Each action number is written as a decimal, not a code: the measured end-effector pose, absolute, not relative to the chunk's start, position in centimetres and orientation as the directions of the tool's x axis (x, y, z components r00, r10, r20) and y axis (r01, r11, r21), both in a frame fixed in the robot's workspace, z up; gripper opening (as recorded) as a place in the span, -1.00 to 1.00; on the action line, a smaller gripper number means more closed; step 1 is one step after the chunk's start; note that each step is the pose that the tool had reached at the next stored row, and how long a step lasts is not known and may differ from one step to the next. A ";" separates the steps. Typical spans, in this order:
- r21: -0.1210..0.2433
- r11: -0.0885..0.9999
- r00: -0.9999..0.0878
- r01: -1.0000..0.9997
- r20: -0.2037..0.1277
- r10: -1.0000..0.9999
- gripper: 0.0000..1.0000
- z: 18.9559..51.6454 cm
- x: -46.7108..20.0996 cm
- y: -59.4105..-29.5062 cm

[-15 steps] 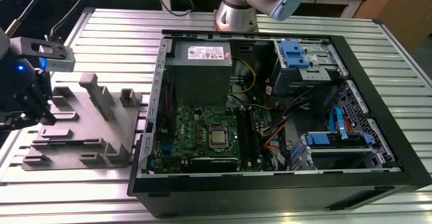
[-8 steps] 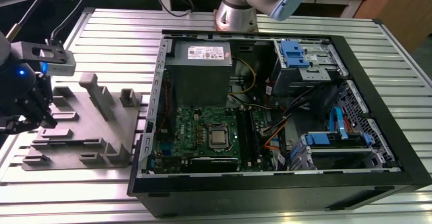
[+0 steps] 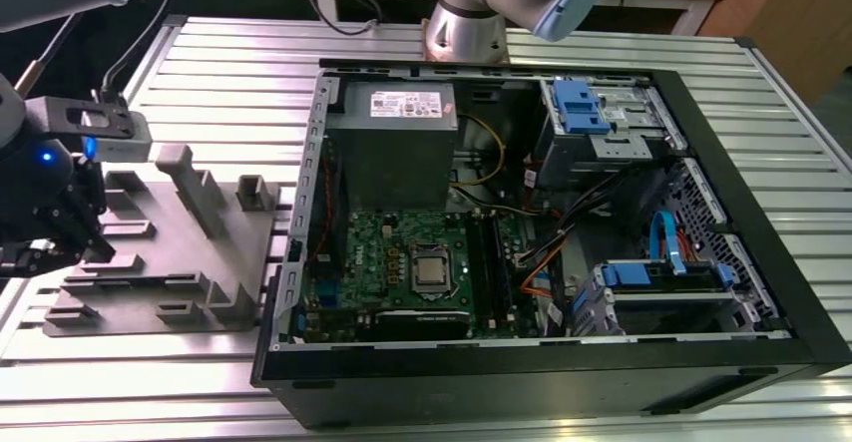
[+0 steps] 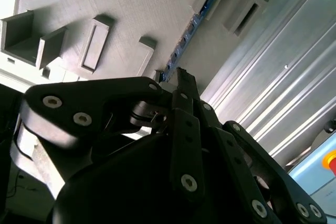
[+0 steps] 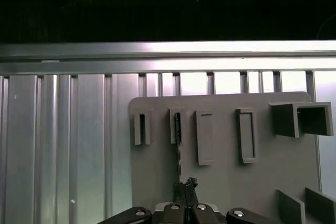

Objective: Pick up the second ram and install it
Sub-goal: 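Pick up the second ram and move it above second insertion slot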

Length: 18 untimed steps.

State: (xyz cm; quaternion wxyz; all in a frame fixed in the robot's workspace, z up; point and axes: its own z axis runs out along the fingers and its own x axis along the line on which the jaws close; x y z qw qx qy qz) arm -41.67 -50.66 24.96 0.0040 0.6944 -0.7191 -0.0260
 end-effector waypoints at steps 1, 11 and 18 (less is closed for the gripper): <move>0.043 0.034 -0.035 -0.999 -0.031 -0.999 -0.86 24.8 -41.7 -50.7; 0.043 0.033 -0.035 -0.999 -0.031 -0.999 -0.86 23.3 -41.7 -51.0; 0.043 0.033 -0.035 -0.999 -0.031 -0.999 -0.86 22.6 -41.7 -51.0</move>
